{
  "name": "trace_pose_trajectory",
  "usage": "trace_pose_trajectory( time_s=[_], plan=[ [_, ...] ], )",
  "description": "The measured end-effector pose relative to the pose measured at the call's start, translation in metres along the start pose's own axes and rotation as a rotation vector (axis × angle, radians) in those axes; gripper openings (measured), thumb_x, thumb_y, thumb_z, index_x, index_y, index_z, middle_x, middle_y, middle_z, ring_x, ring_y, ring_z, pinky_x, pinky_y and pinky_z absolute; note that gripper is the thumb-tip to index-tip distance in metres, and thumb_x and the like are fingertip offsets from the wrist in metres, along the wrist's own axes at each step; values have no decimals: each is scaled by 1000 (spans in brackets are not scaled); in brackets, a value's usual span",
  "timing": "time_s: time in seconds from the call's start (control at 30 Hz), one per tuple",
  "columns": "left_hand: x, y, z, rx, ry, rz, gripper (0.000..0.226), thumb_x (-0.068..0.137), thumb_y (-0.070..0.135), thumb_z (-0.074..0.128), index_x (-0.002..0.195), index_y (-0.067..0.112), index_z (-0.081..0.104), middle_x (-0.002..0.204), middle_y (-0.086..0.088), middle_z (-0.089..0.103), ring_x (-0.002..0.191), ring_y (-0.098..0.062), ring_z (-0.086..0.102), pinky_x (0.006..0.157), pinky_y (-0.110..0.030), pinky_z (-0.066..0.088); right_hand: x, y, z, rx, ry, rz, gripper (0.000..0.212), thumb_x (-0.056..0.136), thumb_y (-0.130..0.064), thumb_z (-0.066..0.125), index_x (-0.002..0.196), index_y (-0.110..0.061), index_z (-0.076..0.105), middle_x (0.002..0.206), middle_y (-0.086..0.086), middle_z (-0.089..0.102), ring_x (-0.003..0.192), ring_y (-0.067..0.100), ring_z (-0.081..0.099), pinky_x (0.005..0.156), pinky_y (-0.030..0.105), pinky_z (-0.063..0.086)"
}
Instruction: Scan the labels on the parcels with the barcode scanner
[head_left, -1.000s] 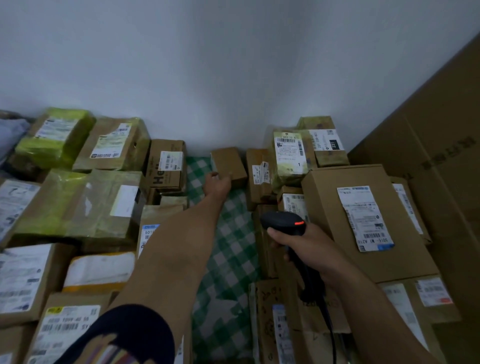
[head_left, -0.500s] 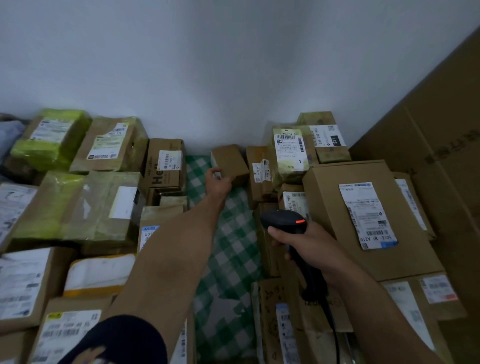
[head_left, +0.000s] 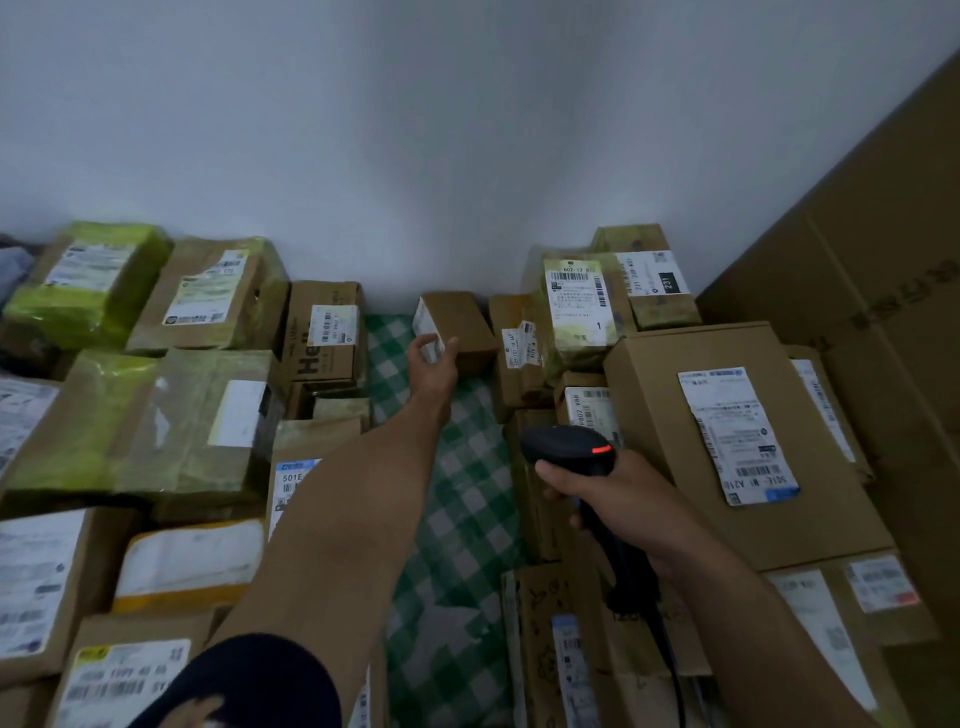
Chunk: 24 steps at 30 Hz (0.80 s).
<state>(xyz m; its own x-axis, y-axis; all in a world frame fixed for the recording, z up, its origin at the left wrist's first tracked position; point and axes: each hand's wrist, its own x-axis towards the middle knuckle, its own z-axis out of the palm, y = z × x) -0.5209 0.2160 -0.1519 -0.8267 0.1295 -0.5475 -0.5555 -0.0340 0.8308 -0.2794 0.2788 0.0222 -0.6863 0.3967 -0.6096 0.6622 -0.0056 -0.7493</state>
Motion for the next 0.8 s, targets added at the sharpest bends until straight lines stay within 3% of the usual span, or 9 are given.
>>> trace_pose_trajectory(
  time_s=[0.07, 0.2, 0.3, 0.37, 0.5, 0.63, 0.73, 0.8],
  plan=[
    [-5, 2, -2, -24, 43, 6, 52, 95, 29, 72, 139, 34, 44, 153, -12, 42, 129, -29, 52, 96, -38, 54, 2, 1, 0, -1, -4, -3, 22, 91, -42, 77, 111, -35, 73, 90, -8, 79, 64, 8, 66, 60, 25, 53],
    [-43, 6, -6, -177, 154, 108, 56, 89, 17, 77, 129, 38, 44, 137, -8, 50, 117, -26, 58, 79, -32, 63, 0, -2, 1, 23, -3, 10, 20, 91, -36, 78, 110, -29, 74, 90, 0, 79, 64, 10, 65, 58, 25, 53],
    [-94, 12, -9, -302, 181, 179, 61, 87, 7, 77, 134, 29, 47, 136, -8, 55, 118, -25, 61, 81, -32, 64, -8, -6, 2, -6, 3, 12, 21, 91, -36, 78, 108, -24, 75, 91, 3, 80, 64, 11, 64, 61, 28, 53],
    [-138, 19, -17, -351, 181, 226, 62, 88, 4, 76, 139, 22, 46, 134, -6, 58, 116, -19, 63, 77, -21, 61, -18, -11, 1, -21, 11, -4, 19, 92, -35, 78, 106, -22, 76, 90, 3, 80, 62, 11, 63, 60, 28, 54],
    [-232, 18, -49, -234, 188, 308, 61, 87, 9, 78, 136, 31, 50, 128, 7, 62, 108, -2, 63, 81, -21, 59, -52, -16, 0, 21, 66, -75, 23, 92, -37, 78, 104, -18, 76, 87, 2, 80, 61, 10, 63, 58, 27, 52],
    [-314, 12, -78, -117, 139, 377, 58, 85, 10, 81, 130, 35, 54, 119, 16, 64, 103, 5, 63, 71, -11, 54, -95, -14, 3, 84, 155, -187, 22, 90, -43, 78, 96, -22, 76, 94, 11, 78, 76, 19, 70, 73, 36, 55],
    [-354, 1, -91, -71, 100, 446, 56, 84, 8, 83, 127, 31, 57, 119, 12, 63, 105, 5, 63, 76, -15, 56, -125, -2, 12, 134, 213, -263, 30, 87, -48, 79, 110, -31, 74, 100, -4, 77, 96, 17, 71, 92, 41, 57],
    [-374, -6, -96, -40, 79, 463, 59, 81, 11, 86, 128, 31, 56, 124, 9, 61, 113, -1, 61, 83, -23, 59, -144, 8, 20, 224, 210, -302, 33, 83, -48, 83, 112, -38, 72, 104, -16, 76, 103, 10, 69, 94, 39, 57]
  ],
)
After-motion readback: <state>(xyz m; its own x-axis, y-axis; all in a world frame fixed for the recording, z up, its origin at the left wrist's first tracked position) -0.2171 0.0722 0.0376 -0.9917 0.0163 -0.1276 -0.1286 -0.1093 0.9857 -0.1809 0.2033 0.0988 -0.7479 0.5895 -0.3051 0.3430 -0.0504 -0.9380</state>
